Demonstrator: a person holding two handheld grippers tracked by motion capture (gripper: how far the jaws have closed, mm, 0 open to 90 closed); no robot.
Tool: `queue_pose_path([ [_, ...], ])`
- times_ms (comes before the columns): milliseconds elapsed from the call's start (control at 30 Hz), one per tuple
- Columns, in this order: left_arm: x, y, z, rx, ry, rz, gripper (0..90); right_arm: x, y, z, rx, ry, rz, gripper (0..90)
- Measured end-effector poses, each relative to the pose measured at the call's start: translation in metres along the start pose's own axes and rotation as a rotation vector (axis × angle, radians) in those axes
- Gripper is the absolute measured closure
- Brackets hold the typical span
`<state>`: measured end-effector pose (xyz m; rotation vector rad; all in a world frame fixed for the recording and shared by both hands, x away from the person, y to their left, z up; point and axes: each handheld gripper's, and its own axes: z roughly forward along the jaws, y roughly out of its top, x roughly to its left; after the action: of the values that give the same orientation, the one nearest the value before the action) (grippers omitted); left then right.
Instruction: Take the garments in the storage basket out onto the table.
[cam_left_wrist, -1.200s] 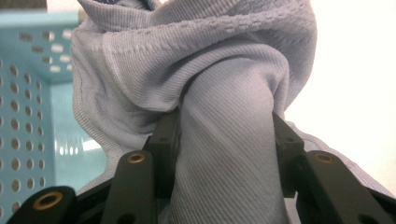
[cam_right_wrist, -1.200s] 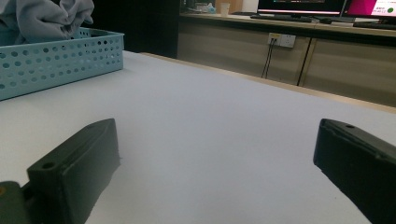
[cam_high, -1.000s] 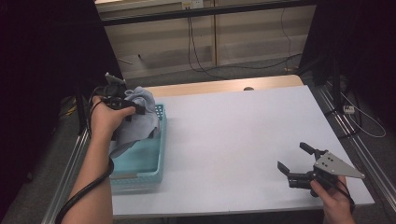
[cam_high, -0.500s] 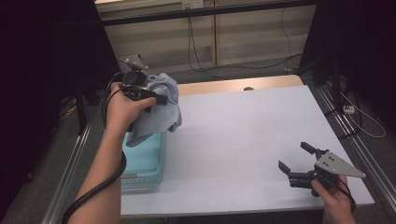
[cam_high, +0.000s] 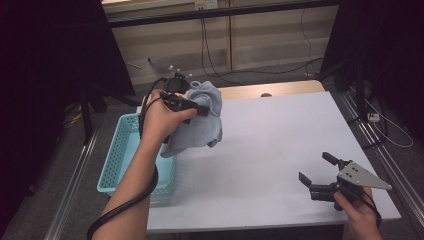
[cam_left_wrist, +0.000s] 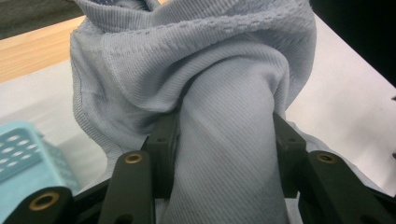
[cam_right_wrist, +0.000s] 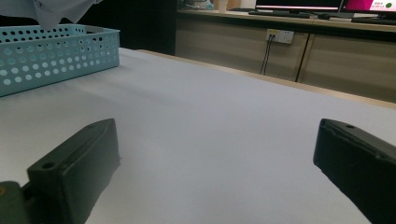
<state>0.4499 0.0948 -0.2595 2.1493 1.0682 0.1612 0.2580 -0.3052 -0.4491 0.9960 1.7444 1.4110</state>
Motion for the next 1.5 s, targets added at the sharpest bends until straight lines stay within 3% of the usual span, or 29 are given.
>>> queue_pose_path([
  [100, -0.008, -0.001, 0.011, 0.004, -0.007, 0.033, 53.9, 0.0, -0.001, 0.001, 0.004, -0.001, 0.001, 0.0],
  [233, -0.016, -0.006, 0.028, 0.006, -0.051, 0.042, 53.8, 0.0, 0.0, 0.0, 0.007, -0.003, -0.001, 0.0],
  [533, -0.028, -0.025, 0.062, 0.011, -0.091, 0.052, 53.0, 0.0, -0.001, 0.001, 0.016, -0.006, -0.004, 0.0],
  [633, -0.032, -0.033, 0.072, 0.019, -0.09, 0.054, 56.1, 0.0, 0.0, 0.001, 0.016, -0.01, -0.004, 0.0],
  [733, -0.035, -0.039, 0.08, 0.006, -0.125, 0.035, 64.0, 0.0, 0.0, 0.0, 0.013, -0.012, -0.002, 0.0],
  [767, -0.036, -0.041, 0.083, 0.02, -0.115, 0.048, 64.5, 0.0, 0.0, 0.0, 0.014, -0.012, -0.002, 0.0],
  [867, -0.038, -0.047, 0.094, 0.015, -0.114, 0.057, 60.7, 0.0, -0.001, 0.002, 0.019, -0.006, -0.004, 0.0],
  [1033, -0.041, -0.056, 0.105, 0.016, -0.123, 0.071, 45.1, 0.0, -0.001, 0.002, 0.022, -0.007, -0.005, 0.0],
  [1133, -0.042, -0.063, 0.11, 0.019, -0.125, 0.101, 38.7, -0.001, -0.002, 0.002, 0.034, -0.009, -0.001, 0.0],
  [1233, -0.042, -0.067, 0.11, 0.016, -0.105, 0.124, 33.3, -0.001, -0.002, 0.002, 0.051, -0.012, -0.01, 0.1],
  [1500, -0.036, -0.072, 0.095, -0.009, -0.099, 0.115, 28.8, 0.0, -0.002, 0.003, 0.068, -0.002, -0.001, 0.1],
])
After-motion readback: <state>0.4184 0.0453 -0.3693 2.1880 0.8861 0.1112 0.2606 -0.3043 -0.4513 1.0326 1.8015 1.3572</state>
